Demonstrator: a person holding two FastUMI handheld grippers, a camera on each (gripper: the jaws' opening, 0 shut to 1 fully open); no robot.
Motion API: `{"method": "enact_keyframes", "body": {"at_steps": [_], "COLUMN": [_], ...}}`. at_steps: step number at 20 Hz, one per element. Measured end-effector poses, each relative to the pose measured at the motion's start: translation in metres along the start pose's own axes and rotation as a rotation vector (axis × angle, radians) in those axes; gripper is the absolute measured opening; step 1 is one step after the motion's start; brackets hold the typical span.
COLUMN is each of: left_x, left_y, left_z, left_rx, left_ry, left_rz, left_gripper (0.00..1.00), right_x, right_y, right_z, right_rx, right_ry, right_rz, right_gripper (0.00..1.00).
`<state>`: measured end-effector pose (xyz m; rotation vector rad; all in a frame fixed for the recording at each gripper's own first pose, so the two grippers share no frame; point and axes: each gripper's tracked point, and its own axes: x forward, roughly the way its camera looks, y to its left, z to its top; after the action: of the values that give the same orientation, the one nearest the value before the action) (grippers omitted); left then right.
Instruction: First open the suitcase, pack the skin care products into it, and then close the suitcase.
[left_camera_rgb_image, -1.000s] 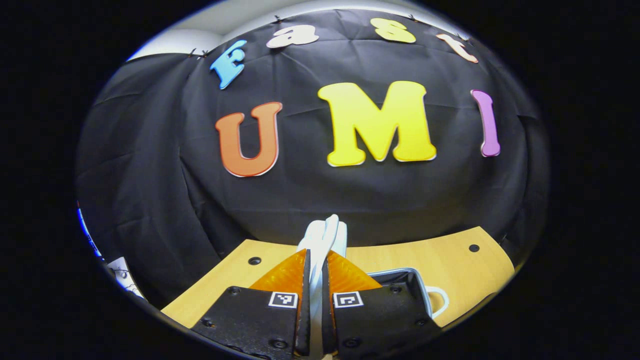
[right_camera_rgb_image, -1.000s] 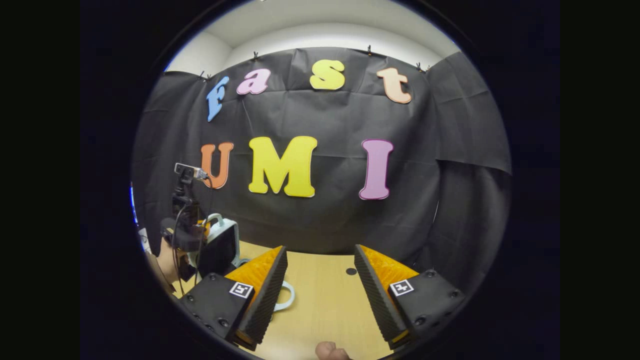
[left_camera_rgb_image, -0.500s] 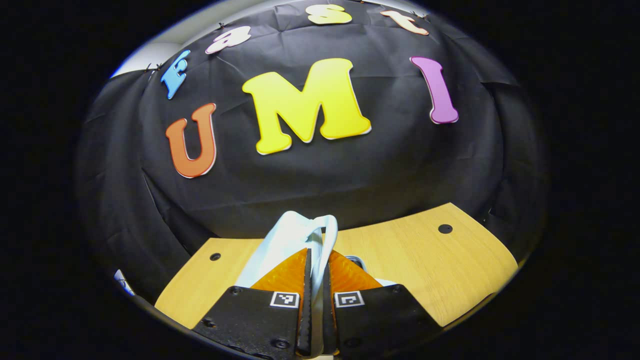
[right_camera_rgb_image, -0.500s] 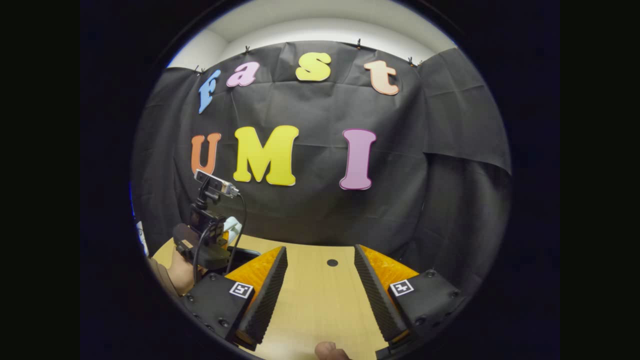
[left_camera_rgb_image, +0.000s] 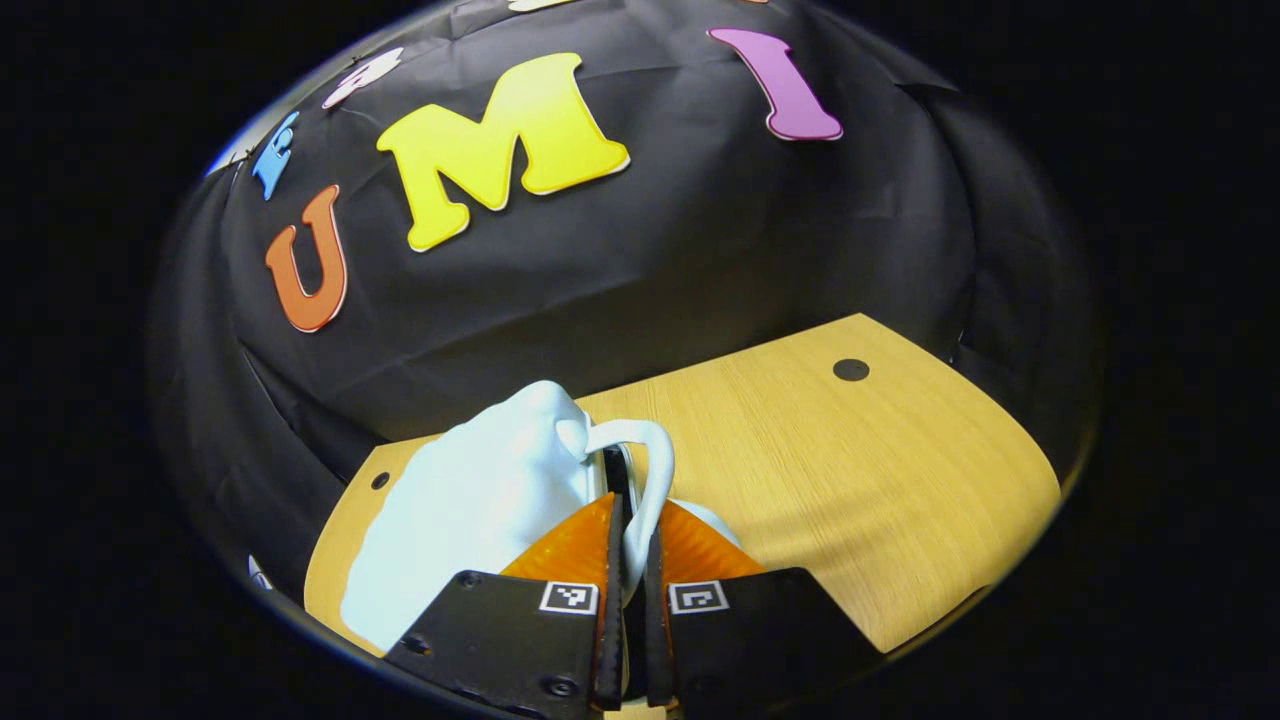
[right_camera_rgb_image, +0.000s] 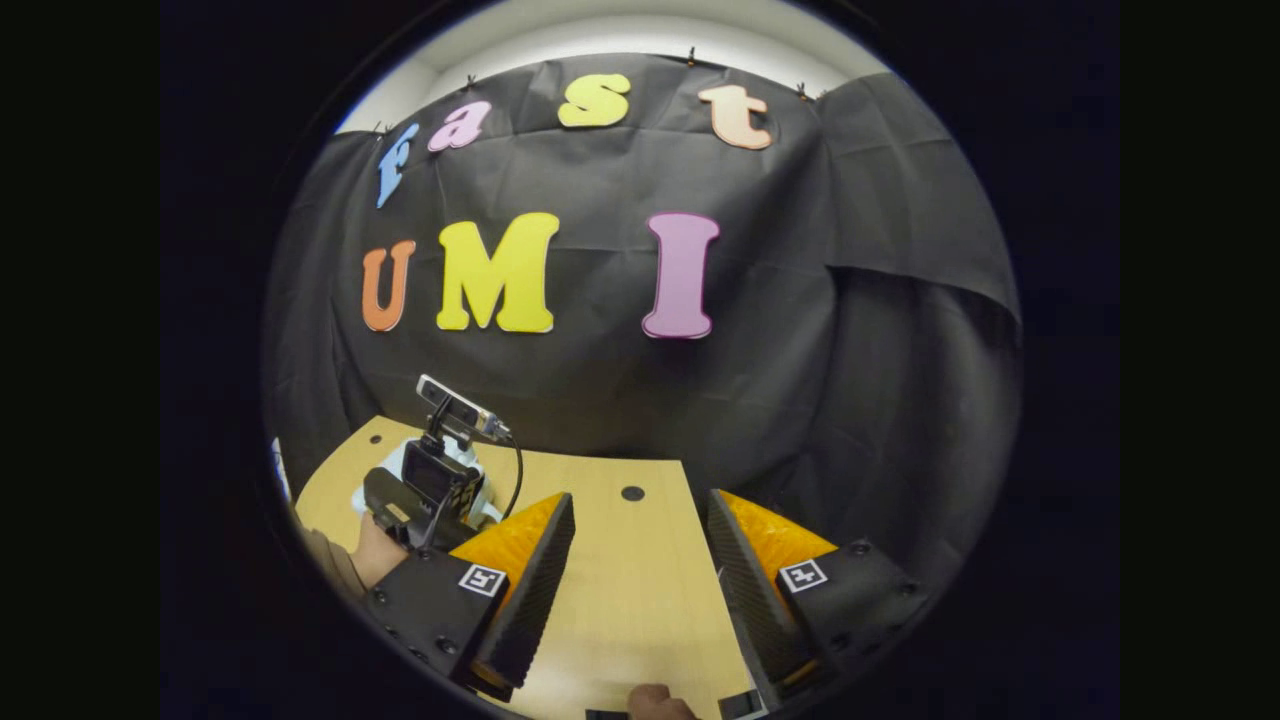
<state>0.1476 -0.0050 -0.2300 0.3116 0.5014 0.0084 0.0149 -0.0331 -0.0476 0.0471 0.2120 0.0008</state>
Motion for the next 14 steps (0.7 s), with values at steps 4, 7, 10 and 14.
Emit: {"method": "enact_keyframes", "body": {"at_steps": [4,7,10,14], "left_x": [0.009,0.014,0.016,0.011], "left_y": [-0.015,-0.022,-0.022,-0.026], "left_z": [-0.017,-0.023,-0.023,-0.027], "left_rx": [0.029,0.054,0.072,0.056], "left_ry": [0.047,0.073,0.089,0.104], "left_rz": [0.015,0.015,0.011,-0.05], "left_gripper": [0.12,0.12,0.13,0.2], "right_x": [0.011,0.015,0.016,0.015], "right_y": [-0.022,-0.034,-0.041,-0.035], "right_z": [-0.017,-0.019,-0.014,-0.003], "right_rx": [0.023,0.046,0.069,0.082], "right_ry": [0.051,0.062,0.062,0.048], "right_rz": [-0.008,-0.022,-0.041,-0.062], "right_gripper": [0.8,0.81,0.81,0.81]}}
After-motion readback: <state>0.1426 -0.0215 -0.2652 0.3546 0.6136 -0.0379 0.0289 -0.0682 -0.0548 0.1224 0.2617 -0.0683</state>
